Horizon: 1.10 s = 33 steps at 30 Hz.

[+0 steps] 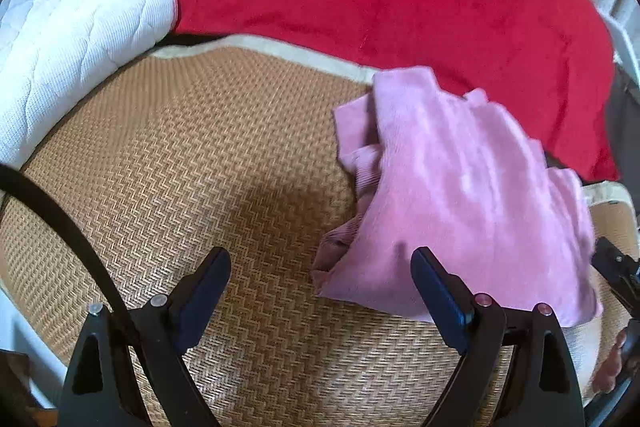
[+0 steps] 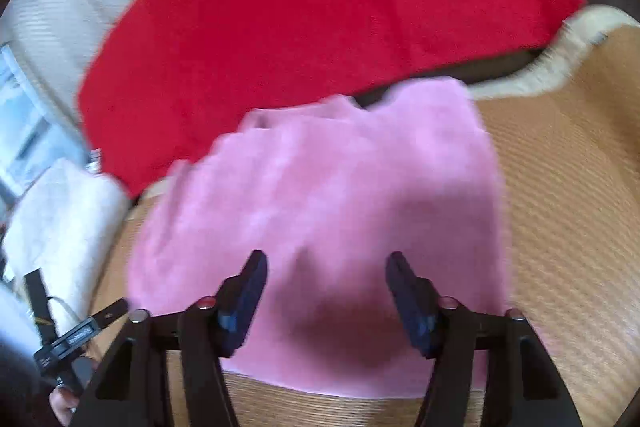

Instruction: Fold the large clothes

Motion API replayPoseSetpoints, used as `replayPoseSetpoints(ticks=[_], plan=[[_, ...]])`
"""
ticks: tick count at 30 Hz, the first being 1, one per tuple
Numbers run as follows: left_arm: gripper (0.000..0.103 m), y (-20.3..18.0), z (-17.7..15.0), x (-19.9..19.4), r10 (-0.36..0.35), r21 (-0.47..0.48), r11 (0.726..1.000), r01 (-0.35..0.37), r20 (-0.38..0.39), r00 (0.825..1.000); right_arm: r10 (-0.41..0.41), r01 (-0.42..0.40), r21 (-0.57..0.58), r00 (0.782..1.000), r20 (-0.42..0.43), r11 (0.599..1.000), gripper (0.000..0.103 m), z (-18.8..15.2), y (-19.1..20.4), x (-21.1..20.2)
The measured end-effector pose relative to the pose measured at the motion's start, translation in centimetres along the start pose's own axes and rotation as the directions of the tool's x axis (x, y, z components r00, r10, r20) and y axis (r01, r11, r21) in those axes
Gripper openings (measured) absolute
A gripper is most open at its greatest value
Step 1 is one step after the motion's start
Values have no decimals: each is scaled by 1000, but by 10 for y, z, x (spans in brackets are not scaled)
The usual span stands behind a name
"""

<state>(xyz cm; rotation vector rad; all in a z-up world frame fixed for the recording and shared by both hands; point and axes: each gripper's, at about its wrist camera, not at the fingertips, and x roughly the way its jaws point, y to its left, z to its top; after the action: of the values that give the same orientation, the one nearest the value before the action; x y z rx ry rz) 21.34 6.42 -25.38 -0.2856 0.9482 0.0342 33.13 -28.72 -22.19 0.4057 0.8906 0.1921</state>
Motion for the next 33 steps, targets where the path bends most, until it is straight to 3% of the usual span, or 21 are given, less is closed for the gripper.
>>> replayPoseSetpoints(ticks=[2,5,8,12,14,16,18,21,22,25,26,28,30,31,33], plan=[[92,1,-4,0,-28,-13,1000,28,-16,999,44,-44,-37,999,2,998,57,-3,20,3],[91,6,-17,-1,-101,-81,992,98,-35,994,81,-81,-75,997,-4,994,45,-4,48,12],[91,2,-17,7,-185,-109,978,178,-58,981,100,-101,-83,995,-14,991,42,-7,60,24],[91,-5,-17,18,-208,-122,972,201,-54,977,105,-107,-51,994,-34,993,41,-4,59,43],[91,-8,-20,28,-268,-164,954,253,-77,960,93,-96,-39,993,-68,995,39,-4,55,60],[92,-10,-17,34,-291,-176,944,280,-39,956,77,-81,-25,989,-126,996,38,-7,49,79],[92,-9,-13,39,-332,-200,925,323,-9,943,97,-99,-11,987,-127,995,38,-5,46,79],[92,-4,-7,39,-426,-279,862,423,53,903,112,-114,-6,983,-144,993,38,-5,43,79],[91,-5,-6,37,-436,-282,854,438,73,897,113,-115,-9,983,-144,993,38,-5,42,80],[53,-16,0,28,-405,-202,885,420,112,907,109,-114,-32,984,-141,993,38,-7,41,77],[50,-21,2,25,-398,-168,894,415,129,908,111,-116,-32,984,-139,993,38,-8,41,77],[50,-26,6,27,-396,-152,898,414,134,908,122,-127,-27,982,-141,992,38,-7,39,78],[59,-27,9,32,-391,-173,897,407,120,913,139,-142,-13,979,-147,990,38,-7,37,79],[69,-29,10,37,-399,-194,890,414,110,910,150,-153,-4,977,-150,988,38,-6,35,79],[71,-29,11,44,-407,-220,882,417,92,909,164,-166,3,975,-152,986,38,-6,33,80]])
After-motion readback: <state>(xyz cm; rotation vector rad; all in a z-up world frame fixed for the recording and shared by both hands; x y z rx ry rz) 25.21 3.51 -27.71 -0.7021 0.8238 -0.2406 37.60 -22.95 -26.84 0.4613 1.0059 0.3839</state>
